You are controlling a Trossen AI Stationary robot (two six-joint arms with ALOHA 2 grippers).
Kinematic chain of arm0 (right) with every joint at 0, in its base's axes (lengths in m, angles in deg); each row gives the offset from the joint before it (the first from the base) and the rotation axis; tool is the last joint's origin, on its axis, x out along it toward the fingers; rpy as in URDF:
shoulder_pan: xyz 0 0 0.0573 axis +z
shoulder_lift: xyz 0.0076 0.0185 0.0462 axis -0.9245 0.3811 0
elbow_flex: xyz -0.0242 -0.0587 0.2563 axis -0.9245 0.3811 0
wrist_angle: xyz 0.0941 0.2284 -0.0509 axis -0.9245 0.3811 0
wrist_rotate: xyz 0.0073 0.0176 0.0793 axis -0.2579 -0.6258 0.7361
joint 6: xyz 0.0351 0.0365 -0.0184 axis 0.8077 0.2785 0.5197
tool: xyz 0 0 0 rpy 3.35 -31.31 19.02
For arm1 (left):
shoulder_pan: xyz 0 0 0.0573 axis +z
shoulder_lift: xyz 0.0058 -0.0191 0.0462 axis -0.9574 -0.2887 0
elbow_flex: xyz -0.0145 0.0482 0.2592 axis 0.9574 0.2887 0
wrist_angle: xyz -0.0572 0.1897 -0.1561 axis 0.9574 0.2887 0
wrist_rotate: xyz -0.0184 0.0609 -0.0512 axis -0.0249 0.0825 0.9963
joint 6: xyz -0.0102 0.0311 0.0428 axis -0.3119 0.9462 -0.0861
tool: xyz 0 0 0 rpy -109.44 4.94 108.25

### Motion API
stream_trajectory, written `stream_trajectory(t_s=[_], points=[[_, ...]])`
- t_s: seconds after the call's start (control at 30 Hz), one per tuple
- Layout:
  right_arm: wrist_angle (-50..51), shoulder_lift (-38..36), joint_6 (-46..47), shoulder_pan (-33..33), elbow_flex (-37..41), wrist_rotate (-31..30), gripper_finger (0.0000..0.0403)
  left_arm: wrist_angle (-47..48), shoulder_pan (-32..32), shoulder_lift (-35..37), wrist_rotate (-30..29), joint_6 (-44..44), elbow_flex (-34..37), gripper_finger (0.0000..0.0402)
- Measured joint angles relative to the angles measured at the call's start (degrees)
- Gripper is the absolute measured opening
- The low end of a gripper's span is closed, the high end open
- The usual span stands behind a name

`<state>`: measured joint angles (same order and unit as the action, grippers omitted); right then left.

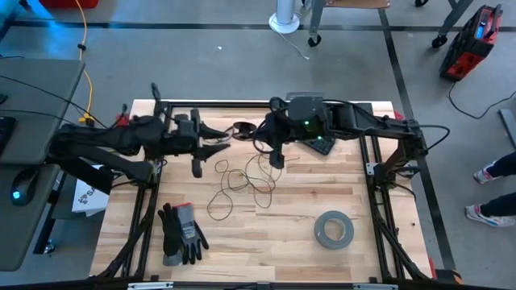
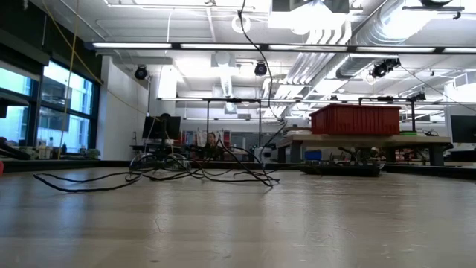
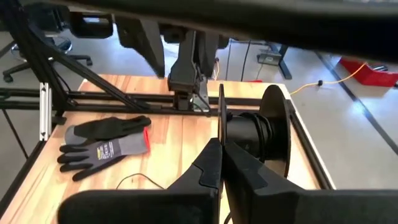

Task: Coil cords
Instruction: Coil the black wire on the black spool

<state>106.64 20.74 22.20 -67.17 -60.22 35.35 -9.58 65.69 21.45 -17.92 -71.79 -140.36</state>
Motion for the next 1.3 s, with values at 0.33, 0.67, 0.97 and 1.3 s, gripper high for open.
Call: stream_trajectory(t_s=[0.33,0.67,0.97,1.3], points=[[-0.68,1.32,0.17,0.32,0.0,2.67,0.0,0.08,-0.02,-1.78,-0.11,-0.92,-0.01,0.0152],[0.85,1.32,0.77,1.2,0.0,3.64,0.0,-0.15,-0.04,-1.26,-0.54,0.56,-0.01,0.0152],[0.35,1.32,1.04,1.9,0.0,4.42,0.0,0.19,0.0,-0.69,1.05,1.27,-0.03,0.0152],[-0.72,1.32,0.02,1.84,0.0,3.01,0.0,1.17,0.0,-2.69,4.39,-1.02,-0.03,0.0152]])
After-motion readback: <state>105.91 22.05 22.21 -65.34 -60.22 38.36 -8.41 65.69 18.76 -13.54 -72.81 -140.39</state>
